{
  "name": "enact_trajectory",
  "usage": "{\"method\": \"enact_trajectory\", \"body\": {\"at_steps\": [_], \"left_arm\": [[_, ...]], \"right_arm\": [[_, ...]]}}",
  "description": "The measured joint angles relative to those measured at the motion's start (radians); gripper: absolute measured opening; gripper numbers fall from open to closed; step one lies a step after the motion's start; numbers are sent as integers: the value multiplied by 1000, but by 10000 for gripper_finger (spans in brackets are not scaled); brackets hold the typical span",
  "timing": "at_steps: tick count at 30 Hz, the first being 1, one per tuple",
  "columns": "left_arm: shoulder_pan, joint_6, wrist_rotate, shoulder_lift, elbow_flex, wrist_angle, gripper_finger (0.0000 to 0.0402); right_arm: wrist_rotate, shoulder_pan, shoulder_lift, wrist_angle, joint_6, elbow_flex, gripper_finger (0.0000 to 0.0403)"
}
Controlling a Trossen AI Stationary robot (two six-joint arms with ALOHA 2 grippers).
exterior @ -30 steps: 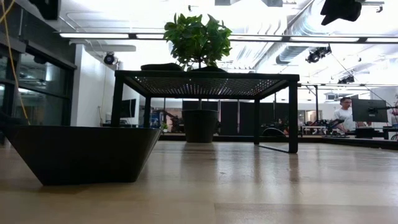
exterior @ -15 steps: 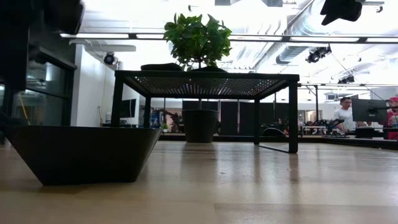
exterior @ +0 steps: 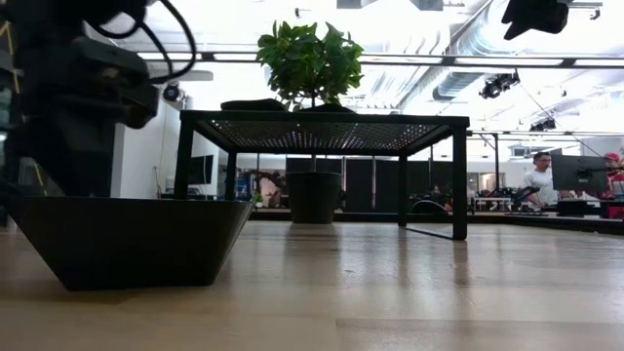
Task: Pick & Place Mini shaped plates
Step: Stack the black leaf-shaped plate on top of the other black leaf-shaped plates on the shelf
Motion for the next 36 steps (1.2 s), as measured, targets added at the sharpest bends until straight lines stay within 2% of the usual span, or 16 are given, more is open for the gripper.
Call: {"method": "enact_trajectory", "body": {"at_steps": [5, 15, 26, 30, 36], "left_arm": [[56, 67, 62, 27, -1, 26, 133], [60, 87, 115, 130, 0, 101, 133], [60, 112, 112, 143, 0, 113, 132], [60, 112, 104, 139, 0, 110, 112], [60, 135, 124, 136, 0, 106, 52]], "right_arm": [[0, 0, 0, 1, 3, 0, 154], [-1, 0, 0, 5, 3, 0, 154], [-1, 0, 0, 1, 1, 0, 154], [-2, 0, 0, -3, 0, 0, 154], [-2, 0, 0, -3, 0, 0, 154]]}}
